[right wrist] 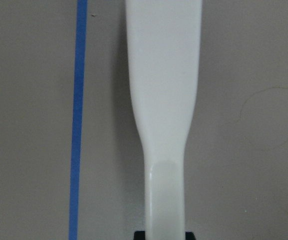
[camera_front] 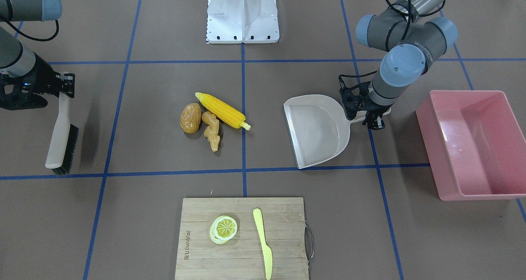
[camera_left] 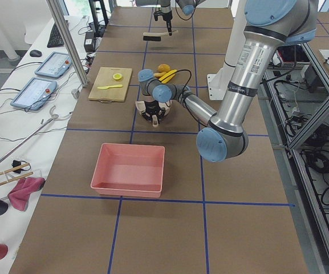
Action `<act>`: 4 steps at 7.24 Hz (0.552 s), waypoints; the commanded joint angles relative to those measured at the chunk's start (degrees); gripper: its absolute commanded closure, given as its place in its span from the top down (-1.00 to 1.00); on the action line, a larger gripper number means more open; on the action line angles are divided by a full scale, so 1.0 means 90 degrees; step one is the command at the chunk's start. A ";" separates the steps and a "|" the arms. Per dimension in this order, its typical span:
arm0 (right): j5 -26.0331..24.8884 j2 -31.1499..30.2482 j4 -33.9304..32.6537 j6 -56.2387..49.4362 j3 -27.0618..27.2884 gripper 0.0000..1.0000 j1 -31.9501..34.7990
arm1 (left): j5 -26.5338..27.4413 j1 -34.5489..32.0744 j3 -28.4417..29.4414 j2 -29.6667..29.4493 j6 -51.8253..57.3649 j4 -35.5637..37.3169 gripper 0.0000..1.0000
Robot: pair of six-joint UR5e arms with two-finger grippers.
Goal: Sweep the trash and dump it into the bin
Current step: 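Slide the dustpan toward the food with the left gripper while the right lifts the brush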
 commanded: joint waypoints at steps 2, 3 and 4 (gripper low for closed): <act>0.0086 -0.0098 -0.0042 0.0126 0.0457 -1.00 0.0156 | 0.0026 0.0006 -0.0089 -0.0296 0.0001 0.0082 -1.00; 0.0087 -0.0147 -0.0043 0.0146 0.0516 -1.00 0.0166 | 0.0074 0.0006 -0.0099 -0.0627 0.0001 0.0459 -1.00; 0.0106 -0.0264 -0.0043 0.0223 0.0614 -1.00 0.0156 | 0.0094 0.0074 -0.0050 -0.0930 0.0001 0.0666 -1.00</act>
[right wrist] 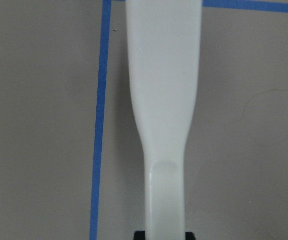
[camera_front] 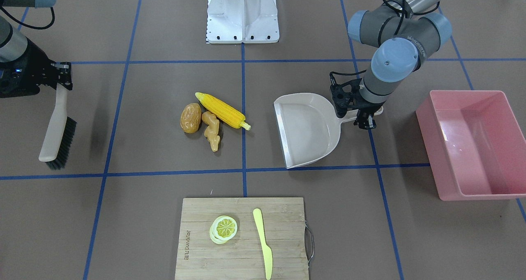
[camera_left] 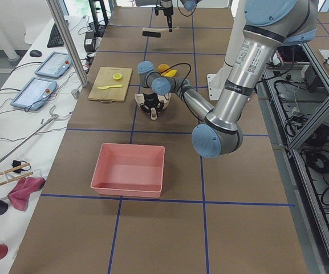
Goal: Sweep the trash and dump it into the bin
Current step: 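Slide the dustpan toward the food with the left gripper while the right lifts the brush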
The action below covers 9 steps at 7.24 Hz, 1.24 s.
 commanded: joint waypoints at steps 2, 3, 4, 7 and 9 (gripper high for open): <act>0.0495 -0.0308 0.0055 0.0632 0.0634 -1.00 -0.0014 | 0.0172 0.0148 0.0280 -0.0709 0.0048 0.0342 -1.00; 0.0566 -0.0318 0.0065 0.0634 0.0752 -1.00 -0.0082 | 0.0173 0.0265 0.0321 -0.0720 0.0067 0.0342 -1.00; 0.0905 -0.0308 0.0065 0.0624 0.0782 -1.00 -0.0237 | 0.0173 0.0343 0.0341 -0.0721 0.0087 0.0342 -1.00; 0.1124 -0.0211 0.0572 0.1525 0.0822 -1.00 -0.1318 | 0.0153 0.0549 0.0477 -0.0857 0.0087 0.0439 -1.00; 0.0889 -0.0201 0.1681 0.2766 0.0541 -1.00 -0.1878 | 0.0153 0.0569 0.0536 -0.0906 0.0087 0.0557 -1.00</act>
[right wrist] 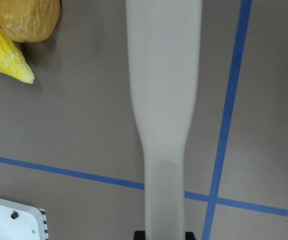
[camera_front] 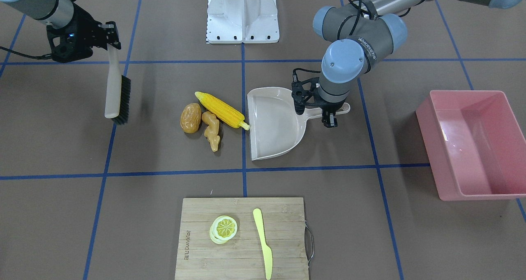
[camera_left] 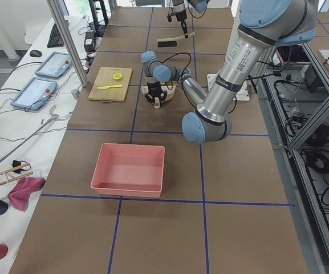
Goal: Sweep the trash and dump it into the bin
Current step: 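Slide the dustpan toward the food with the left gripper while the right lifts the brush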
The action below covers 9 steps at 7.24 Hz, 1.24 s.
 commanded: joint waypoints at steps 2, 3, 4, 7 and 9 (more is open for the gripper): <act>-0.0509 0.0015 0.1448 0.1505 -0.0376 -1.00 -0.0804 | 0.0008 0.0019 0.0124 -0.0125 -0.0005 0.0159 -1.00; -0.0880 0.0063 0.1702 0.1972 -0.0406 -1.00 -0.1087 | 0.0008 0.0019 0.0134 -0.0184 -0.0005 0.0198 -1.00; -0.1087 0.0267 0.1976 0.2460 -0.0503 -1.00 -0.1225 | 0.0008 0.0038 0.0182 -0.0233 -0.0005 0.0198 -1.00; -0.1587 0.1195 0.2047 0.3129 -0.1069 -1.00 -0.1734 | 0.0008 0.0194 0.0270 -0.0321 -0.0054 0.0189 -1.00; -0.1606 0.1245 0.2047 0.3032 -0.1284 -1.00 -0.1734 | 0.0008 0.0224 0.0241 -0.0302 -0.0064 0.0179 -1.00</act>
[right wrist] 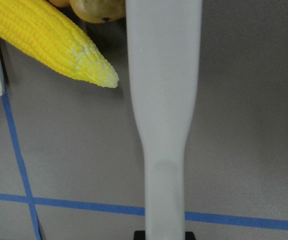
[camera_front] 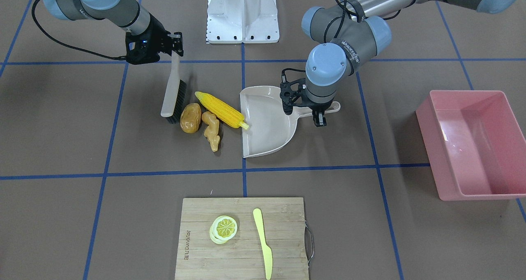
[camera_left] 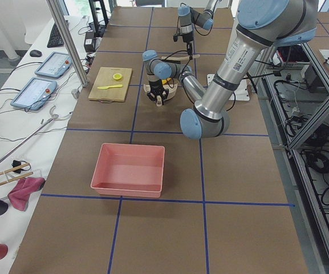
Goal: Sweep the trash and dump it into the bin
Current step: 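Sweep the corn, ginger and potato into the dustpan with the right-held brush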
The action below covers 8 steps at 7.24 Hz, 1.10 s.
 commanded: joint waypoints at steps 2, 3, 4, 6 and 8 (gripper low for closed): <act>-0.0052 0.0115 0.0002 -0.0028 -0.0246 -1.00 -0.0003 | 0.0000 0.0016 -0.0033 0.0027 -0.0006 -0.0009 -1.00; -0.0061 0.0357 0.0002 0.0021 -0.0372 -1.00 -0.0003 | 0.0000 0.0016 -0.0043 0.0027 -0.0006 -0.0009 -1.00; -0.0061 0.0572 -0.0037 0.0050 -0.0519 -1.00 -0.0003 | 0.0000 0.0016 -0.0053 0.0037 -0.0006 -0.0018 -1.00; -0.0090 0.1079 -0.0105 0.0080 -0.0870 -1.00 -0.0003 | 0.0000 0.0016 -0.0033 0.0037 -0.0006 -0.0018 -1.00; -0.0159 0.1499 -0.0115 0.0099 -0.1231 -1.00 -0.0032 | 0.0000 0.0016 -0.0014 0.0037 -0.0006 -0.0018 -1.00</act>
